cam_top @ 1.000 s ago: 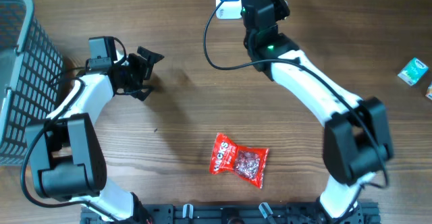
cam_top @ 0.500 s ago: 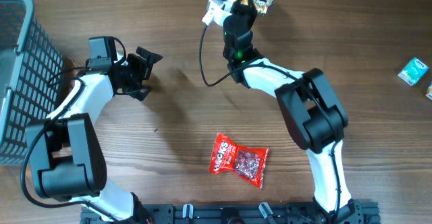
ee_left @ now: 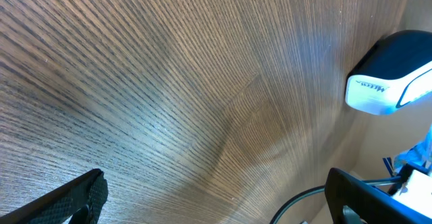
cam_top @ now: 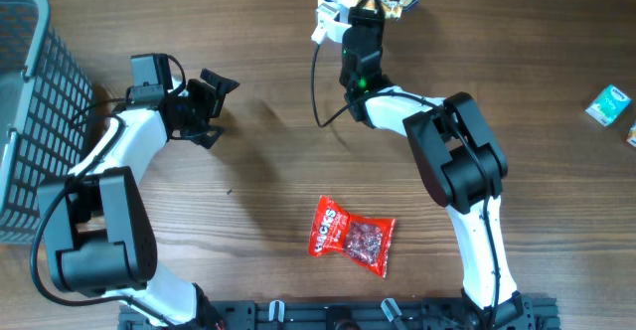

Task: Scan the item barcode
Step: 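Carry the wet-wipes pack with the right gripper to the right edge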

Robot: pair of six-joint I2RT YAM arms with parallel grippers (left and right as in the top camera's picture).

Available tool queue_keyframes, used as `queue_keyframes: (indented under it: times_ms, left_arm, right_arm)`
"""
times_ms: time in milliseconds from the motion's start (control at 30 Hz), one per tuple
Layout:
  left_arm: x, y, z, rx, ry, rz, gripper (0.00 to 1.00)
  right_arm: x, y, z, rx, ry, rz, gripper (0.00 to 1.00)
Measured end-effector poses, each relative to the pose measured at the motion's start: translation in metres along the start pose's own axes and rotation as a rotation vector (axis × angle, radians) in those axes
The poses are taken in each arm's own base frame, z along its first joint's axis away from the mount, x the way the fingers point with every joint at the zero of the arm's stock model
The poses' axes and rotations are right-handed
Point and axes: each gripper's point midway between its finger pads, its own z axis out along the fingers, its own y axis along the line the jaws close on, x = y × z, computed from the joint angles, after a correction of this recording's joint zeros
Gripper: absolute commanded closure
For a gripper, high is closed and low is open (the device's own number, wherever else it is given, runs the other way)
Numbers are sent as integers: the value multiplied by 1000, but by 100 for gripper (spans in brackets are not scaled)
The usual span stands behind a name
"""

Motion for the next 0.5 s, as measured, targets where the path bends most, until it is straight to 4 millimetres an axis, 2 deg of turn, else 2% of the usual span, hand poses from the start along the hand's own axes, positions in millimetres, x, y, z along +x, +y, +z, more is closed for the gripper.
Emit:
queue_keyframes:
  times_ms: [167,233,300,400,500]
  left_arm:
    - [0,0,0,0,0,0,0]
    - [0,0,0,0,0,0,0]
    - [0,0,0,0,0,0,0]
    - [0,0,0,0,0,0,0]
    - [0,0,0,0,0,0,0]
  right_arm:
    - [16,-2,8,15,35,14,96]
    - [42,-4,16,27,115,60,96]
    - [90,-1,27,29,258,124,96]
    - [201,4,38,67,574,247,96]
    - [316,16,26,104,900,311,95]
